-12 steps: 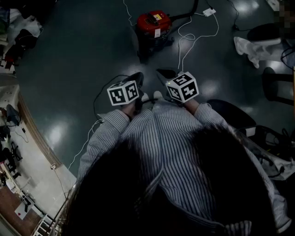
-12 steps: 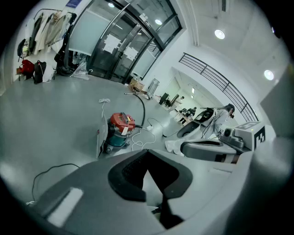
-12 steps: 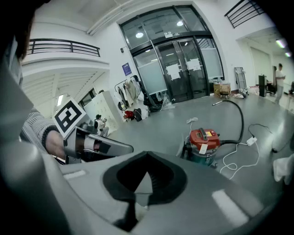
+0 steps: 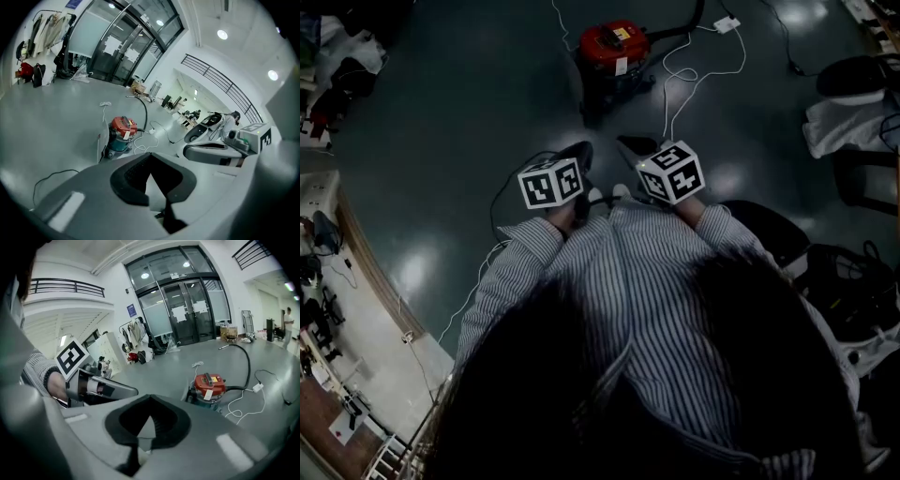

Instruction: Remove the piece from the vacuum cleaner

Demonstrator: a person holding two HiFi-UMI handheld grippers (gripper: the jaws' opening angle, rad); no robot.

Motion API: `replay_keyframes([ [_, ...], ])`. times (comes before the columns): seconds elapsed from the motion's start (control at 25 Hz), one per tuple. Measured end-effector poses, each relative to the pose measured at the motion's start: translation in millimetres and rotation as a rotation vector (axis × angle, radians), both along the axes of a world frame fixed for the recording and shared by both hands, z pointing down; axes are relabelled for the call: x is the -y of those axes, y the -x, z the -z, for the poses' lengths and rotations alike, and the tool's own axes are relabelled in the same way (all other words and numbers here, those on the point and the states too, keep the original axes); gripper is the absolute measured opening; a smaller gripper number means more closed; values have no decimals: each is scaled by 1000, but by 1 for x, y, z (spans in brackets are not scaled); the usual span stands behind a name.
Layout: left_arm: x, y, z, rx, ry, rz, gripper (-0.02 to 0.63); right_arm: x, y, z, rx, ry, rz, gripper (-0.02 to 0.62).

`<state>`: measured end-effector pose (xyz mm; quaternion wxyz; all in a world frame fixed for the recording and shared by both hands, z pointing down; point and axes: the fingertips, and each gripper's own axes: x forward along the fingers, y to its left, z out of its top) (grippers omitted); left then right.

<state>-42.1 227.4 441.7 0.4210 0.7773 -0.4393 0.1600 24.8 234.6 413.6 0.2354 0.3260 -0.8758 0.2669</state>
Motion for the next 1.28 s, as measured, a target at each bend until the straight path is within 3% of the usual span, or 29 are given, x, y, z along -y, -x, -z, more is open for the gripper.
replay_keyframes([
  [1.0, 10, -5, 0, 3, -17, -14, 6, 12, -4, -4, 13, 5, -20, 2],
  [1.28, 12, -6, -9, 8, -3, -1, 6, 16, -18, -7, 17, 3, -84, 2],
])
